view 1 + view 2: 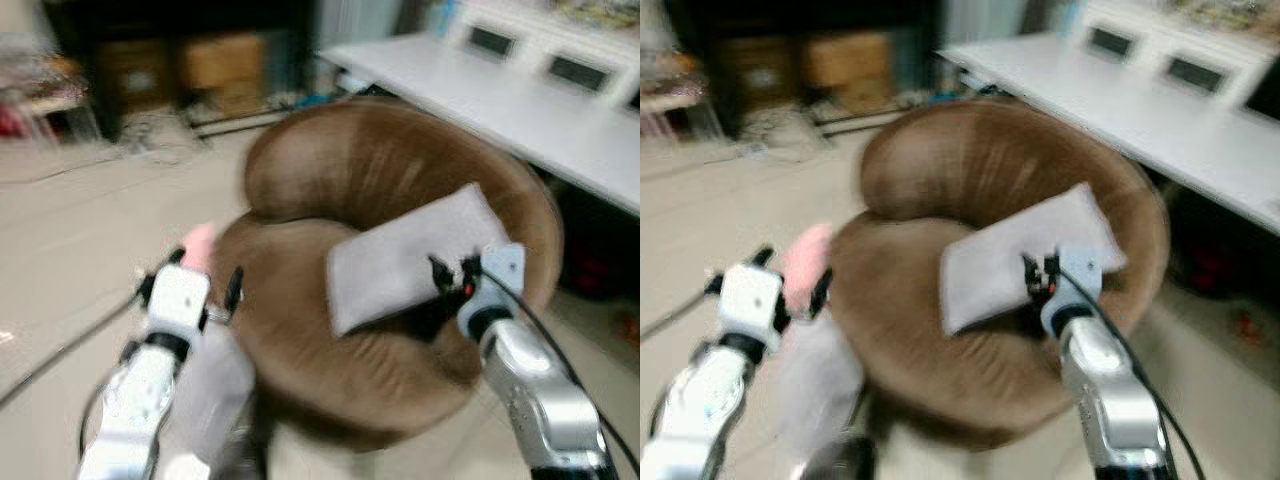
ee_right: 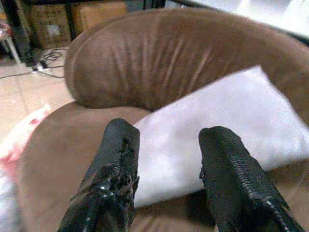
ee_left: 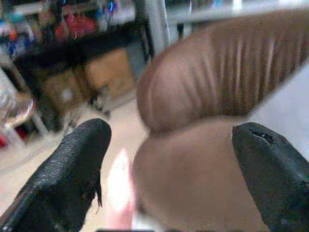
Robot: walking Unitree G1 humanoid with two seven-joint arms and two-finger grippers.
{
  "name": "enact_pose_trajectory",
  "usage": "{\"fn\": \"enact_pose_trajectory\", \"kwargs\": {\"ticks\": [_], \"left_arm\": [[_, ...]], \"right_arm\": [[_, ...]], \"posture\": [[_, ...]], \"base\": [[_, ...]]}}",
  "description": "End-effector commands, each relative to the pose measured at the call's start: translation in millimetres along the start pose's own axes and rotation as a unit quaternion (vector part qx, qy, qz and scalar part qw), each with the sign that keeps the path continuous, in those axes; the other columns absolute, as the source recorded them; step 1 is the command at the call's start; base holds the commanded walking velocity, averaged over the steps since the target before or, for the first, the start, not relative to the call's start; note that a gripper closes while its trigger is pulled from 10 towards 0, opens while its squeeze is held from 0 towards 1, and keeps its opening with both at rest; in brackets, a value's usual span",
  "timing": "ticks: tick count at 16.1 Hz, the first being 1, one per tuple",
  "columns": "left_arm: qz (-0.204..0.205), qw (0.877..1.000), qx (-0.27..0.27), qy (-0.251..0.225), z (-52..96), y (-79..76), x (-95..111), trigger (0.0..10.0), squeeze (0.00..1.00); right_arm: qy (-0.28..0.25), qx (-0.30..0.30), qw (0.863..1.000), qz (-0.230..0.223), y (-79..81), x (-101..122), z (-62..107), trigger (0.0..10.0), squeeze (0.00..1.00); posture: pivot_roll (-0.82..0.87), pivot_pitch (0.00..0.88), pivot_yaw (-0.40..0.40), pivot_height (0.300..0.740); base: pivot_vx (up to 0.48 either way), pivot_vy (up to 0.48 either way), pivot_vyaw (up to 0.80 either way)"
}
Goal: Move the pillow to the sofa from floor
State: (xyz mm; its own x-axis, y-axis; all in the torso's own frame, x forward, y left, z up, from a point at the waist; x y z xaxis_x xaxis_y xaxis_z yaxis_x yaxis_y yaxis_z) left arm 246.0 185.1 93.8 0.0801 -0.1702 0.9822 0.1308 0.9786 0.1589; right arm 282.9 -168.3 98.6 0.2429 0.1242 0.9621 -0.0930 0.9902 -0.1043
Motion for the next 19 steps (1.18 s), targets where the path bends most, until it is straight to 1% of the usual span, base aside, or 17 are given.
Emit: {"fn": "enact_pose_trajectory", "kwargs": {"ticks": [1, 2, 5, 7, 11, 14, 16, 19], "left_arm": [[-0.007, 1.000, -0.002, -0.028, -6.8, -0.6, 13.7, 10.0, 0.00], [-0.006, 1.000, -0.002, -0.029, -7.0, -0.9, 13.9, 10.0, 0.00], [0.003, 1.000, 0.003, -0.027, -7.3, -1.2, 12.8, 10.0, 0.00], [0.004, 1.000, 0.005, -0.028, -7.5, -0.9, 12.5, 10.0, 0.00], [0.004, 1.000, 0.009, -0.029, -8.1, -0.4, 11.7, 10.0, 0.00], [0.002, 1.000, 0.007, -0.030, -9.1, -0.5, 12.1, 10.0, 0.00], [-0.002, 1.000, 0.000, -0.027, -10.3, 0.6, 12.2, 10.0, 0.00], [-0.008, 1.000, -0.009, -0.028, -13.0, 2.5, 14.2, 10.0, 0.00]], "right_arm": [[0.005, -0.014, 1.000, 0.005, -6.9, -0.3, -0.4, 10.0, 0.00], [0.005, -0.013, 1.000, 0.002, -6.8, 0.1, -0.8, 10.0, 0.00], [0.001, 0.006, 1.000, -0.008, -1.7, 3.3, -2.1, 10.0, 0.00], [0.002, 0.007, 1.000, -0.008, -1.2, 3.4, -2.8, 10.0, 0.00], [0.003, 0.016, 1.000, -0.002, 0.9, 2.9, -4.4, 10.0, 0.00], [0.002, 0.016, 1.000, 0.000, 1.3, 2.9, -5.3, 10.0, 0.00], [-0.002, 0.013, 1.000, -0.001, 2.9, 4.3, -5.7, 10.0, 0.00], [-0.004, 0.006, 1.000, -0.008, 4.6, 4.2, -1.9, 10.0, 0.00]], "posture": [[0.08, 0.000, -0.076, 0.740], [0.08, 0.000, -0.077, 0.740], [0.09, 0.000, -0.090, 0.740], [0.09, 0.000, -0.094, 0.740], [0.10, 0.000, -0.105, 0.740], [0.10, 0.000, -0.094, 0.740], [0.09, 0.000, -0.069, 0.740], [0.08, 0.000, -0.035, 0.740]], "base": [[-0.255, 0.000, 0.00], [-0.255, 0.000, 0.00], [0.000, 0.000, 0.00], [0.000, 0.000, 0.00], [0.000, 0.323, 0.00], [0.000, 0.335, 0.00], [0.000, 0.352, 0.00], [0.000, 0.356, 0.00]]}}
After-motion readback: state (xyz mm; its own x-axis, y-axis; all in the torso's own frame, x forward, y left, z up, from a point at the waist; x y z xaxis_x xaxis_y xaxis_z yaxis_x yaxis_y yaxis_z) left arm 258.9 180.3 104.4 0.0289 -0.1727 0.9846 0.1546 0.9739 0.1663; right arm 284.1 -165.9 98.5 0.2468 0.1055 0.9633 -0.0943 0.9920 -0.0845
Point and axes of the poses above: a point about 5 cm out from each wrist's last joint towards the gripper, its own z axis pointing back from the gripper into the wrist, its own x axis along the axis of the wrist's last joint, y = z × x, the point moved 2 cm from there along -z, pointing out of the wrist towards the gripper, and after that the axes turned 8 degrees about z, right-handed, at the moved point
